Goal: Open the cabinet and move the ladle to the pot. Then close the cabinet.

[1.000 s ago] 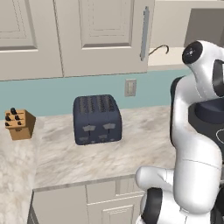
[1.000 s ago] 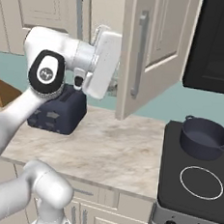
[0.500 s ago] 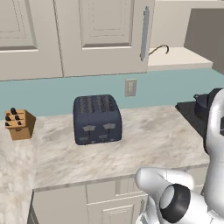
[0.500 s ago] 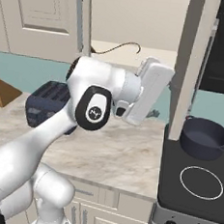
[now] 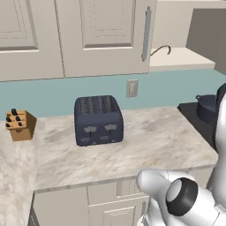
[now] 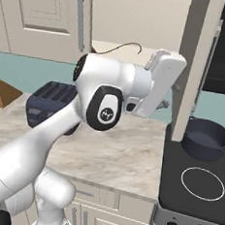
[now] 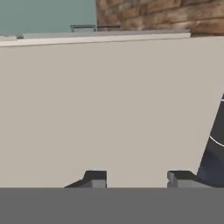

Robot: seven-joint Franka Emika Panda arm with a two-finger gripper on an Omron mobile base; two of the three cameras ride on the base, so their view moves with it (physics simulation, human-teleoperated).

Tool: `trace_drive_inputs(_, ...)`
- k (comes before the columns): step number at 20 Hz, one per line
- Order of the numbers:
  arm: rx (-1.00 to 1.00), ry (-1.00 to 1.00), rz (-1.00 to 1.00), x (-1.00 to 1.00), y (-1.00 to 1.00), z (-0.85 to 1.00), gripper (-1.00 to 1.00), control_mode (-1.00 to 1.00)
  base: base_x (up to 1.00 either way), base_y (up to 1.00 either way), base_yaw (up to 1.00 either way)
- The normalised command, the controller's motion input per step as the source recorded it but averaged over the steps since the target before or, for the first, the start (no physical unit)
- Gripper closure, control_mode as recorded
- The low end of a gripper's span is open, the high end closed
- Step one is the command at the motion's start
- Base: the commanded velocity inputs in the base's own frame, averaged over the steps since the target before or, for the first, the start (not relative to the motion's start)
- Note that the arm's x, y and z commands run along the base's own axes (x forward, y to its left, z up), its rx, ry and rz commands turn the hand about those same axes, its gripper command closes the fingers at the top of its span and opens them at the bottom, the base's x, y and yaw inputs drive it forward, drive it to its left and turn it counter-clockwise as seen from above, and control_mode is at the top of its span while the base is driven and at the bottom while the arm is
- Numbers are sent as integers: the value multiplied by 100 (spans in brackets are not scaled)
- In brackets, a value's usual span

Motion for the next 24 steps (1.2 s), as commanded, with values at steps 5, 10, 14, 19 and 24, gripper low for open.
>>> trace_drive_inputs(5,-3,-5,13,-25,53,1,-100,-100,0,0,0)
trace_drive_inputs(10,0,0,40,-9,78,10,-100,-100,0,0,0)
trace_drive_inputs(14,-5,0,59,0,78,17,-100,-100,0,0,0)
trace_drive_inputs(19,-4,0,62,10,17,45,-100,-100,0,0,0)
trace_drive_inputs(24,0,0,52,27,24,61,-100,-100,0,0,0)
